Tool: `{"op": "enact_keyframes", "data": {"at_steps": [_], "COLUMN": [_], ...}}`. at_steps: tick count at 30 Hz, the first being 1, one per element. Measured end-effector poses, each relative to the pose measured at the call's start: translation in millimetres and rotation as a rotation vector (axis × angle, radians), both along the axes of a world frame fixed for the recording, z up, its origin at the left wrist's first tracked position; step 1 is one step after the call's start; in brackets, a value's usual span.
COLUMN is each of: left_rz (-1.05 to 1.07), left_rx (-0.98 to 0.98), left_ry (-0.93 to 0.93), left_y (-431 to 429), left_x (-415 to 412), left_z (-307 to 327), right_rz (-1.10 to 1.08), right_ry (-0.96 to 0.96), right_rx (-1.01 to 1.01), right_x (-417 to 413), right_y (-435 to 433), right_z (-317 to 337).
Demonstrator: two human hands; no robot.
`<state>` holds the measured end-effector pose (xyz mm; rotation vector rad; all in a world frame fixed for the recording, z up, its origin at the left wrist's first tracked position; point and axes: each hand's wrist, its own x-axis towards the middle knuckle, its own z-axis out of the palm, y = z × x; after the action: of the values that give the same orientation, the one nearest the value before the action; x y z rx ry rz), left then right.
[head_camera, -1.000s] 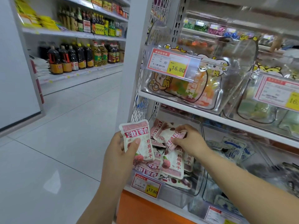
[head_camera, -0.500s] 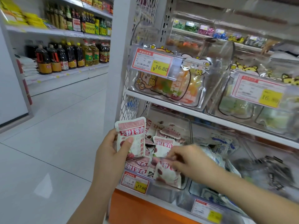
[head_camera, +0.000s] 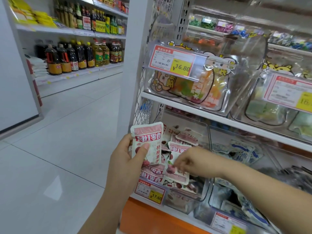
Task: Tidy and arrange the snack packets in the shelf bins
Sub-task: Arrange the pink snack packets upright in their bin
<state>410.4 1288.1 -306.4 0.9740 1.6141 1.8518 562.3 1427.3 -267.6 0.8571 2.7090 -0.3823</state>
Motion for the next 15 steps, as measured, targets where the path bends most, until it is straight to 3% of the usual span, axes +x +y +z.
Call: {"op": "enact_keyframes", "data": {"at_steps": [7,15], "left_rz": [0.010,0.025], "left_rx": [0.020,0.020], "left_ry": [-0.011,0.006], "left_y": [-2,0], "left_x": [-5,-8], "left_z": [0,-1], "right_rz": [0.105,0.102], "right_ry": [-0.092,-0.218], "right_rx": [0.350,0.385], "right_x": [-16,-16], "right_y": [13,18], "right_z": [-18,-17]}}
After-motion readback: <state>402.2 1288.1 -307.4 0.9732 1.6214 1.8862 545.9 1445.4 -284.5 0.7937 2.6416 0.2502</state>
